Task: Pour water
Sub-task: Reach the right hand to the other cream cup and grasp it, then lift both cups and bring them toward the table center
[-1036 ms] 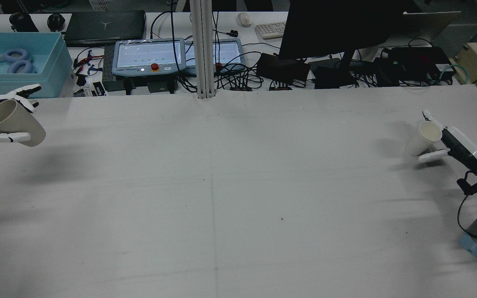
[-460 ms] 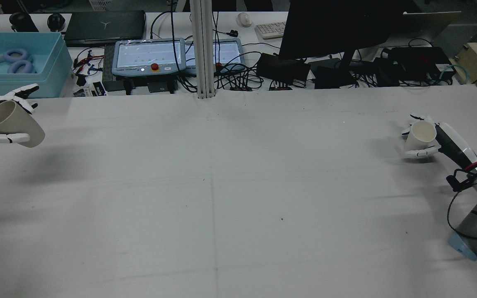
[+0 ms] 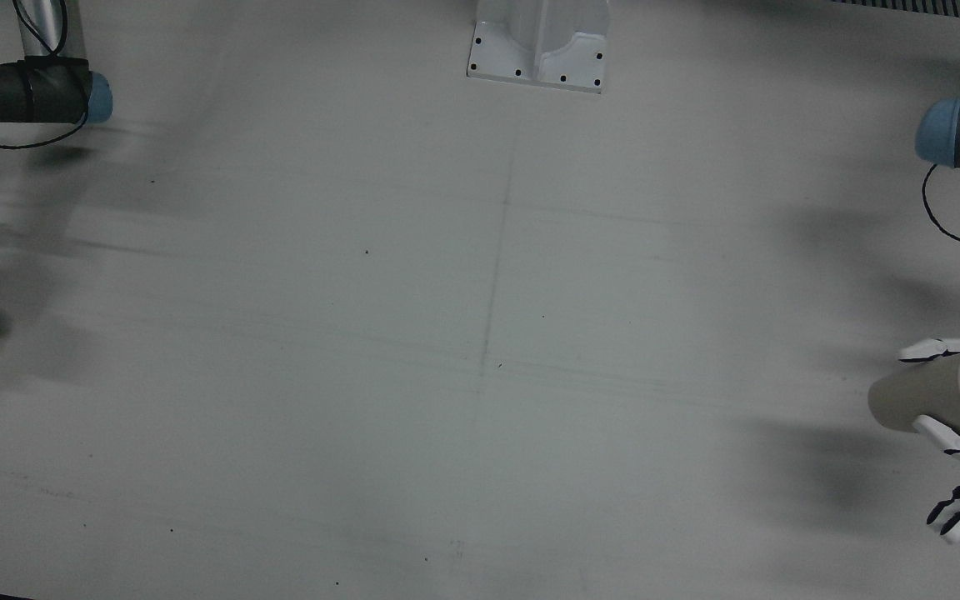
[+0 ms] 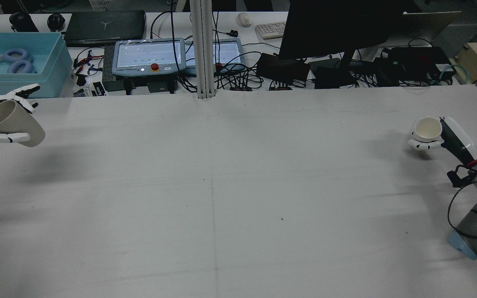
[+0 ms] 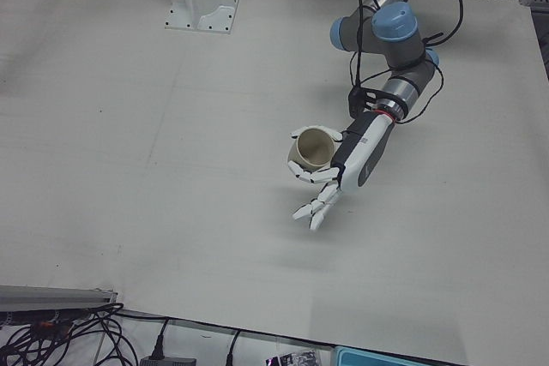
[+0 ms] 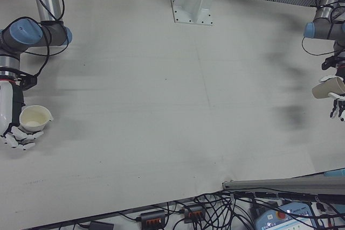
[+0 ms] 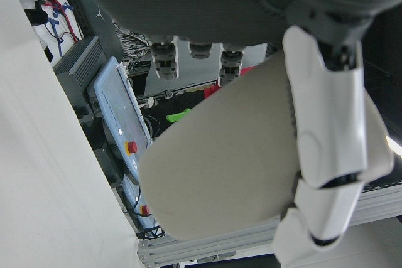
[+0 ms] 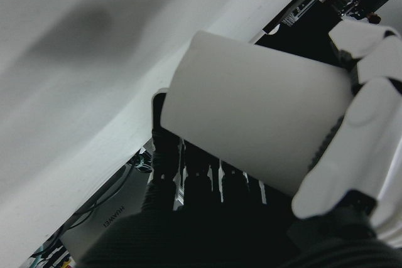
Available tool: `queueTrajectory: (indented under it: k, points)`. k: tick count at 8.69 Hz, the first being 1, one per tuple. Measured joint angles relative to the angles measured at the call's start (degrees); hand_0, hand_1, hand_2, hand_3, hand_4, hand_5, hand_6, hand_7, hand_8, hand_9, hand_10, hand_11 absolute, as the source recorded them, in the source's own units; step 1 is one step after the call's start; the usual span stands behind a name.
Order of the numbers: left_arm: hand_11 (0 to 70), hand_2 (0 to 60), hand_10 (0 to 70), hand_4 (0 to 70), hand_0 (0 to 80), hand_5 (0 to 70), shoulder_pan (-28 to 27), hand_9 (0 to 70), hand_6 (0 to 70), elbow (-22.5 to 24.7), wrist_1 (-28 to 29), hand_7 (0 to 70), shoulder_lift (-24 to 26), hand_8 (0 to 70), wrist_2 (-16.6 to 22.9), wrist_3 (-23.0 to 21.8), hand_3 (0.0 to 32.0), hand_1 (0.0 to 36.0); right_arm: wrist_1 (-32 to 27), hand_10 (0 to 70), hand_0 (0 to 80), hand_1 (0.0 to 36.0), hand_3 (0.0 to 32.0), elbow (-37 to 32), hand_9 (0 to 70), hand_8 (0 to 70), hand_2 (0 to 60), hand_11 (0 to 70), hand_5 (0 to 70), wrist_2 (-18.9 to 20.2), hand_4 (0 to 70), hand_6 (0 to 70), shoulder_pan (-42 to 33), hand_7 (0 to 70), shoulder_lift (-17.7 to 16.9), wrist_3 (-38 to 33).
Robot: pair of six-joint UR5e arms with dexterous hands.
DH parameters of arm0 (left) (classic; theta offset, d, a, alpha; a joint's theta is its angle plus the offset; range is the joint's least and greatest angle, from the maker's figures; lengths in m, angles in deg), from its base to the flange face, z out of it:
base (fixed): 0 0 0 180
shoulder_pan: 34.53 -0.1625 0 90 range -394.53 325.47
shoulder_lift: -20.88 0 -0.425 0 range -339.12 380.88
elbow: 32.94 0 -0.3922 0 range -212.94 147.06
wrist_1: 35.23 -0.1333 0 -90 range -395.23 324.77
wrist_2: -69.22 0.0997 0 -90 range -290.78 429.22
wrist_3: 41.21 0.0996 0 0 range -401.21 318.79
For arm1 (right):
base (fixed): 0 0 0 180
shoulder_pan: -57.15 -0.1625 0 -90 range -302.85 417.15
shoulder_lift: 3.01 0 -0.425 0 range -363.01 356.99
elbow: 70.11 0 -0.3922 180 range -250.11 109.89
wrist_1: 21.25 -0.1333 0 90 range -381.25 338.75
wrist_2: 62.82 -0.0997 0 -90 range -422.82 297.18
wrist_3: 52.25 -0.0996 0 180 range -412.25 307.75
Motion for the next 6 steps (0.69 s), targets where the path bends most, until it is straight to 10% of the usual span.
queueTrajectory:
  k: [3,6]
  points:
    - [12.3,60.0,7.1,70.0,59.3,70.0,-0.3,3.9,8.9,0.3,-3.3,15.8,4.2,2.6,0.2,0.4,0.0,36.0,1.3,31.5,58.8,28.3,0.0,9.9,62.9,48.3,60.0,46.3,54.8,0.2,60.4,54.8,-1.7,58.0,-1.7,-3.2]
    - [13.5,60.0,7.9,70.0,59.2,70.0,-4.8,4.5,9.3,0.1,-12.7,15.8,16.6,3.0,0.4,1.9,0.0,36.0,11.3,26.0,64.1,32.3,0.0,24.1,57.0,45.3,60.0,39.6,56.9,1.1,62.9,56.3,-2.6,56.5,-2.5,-4.8]
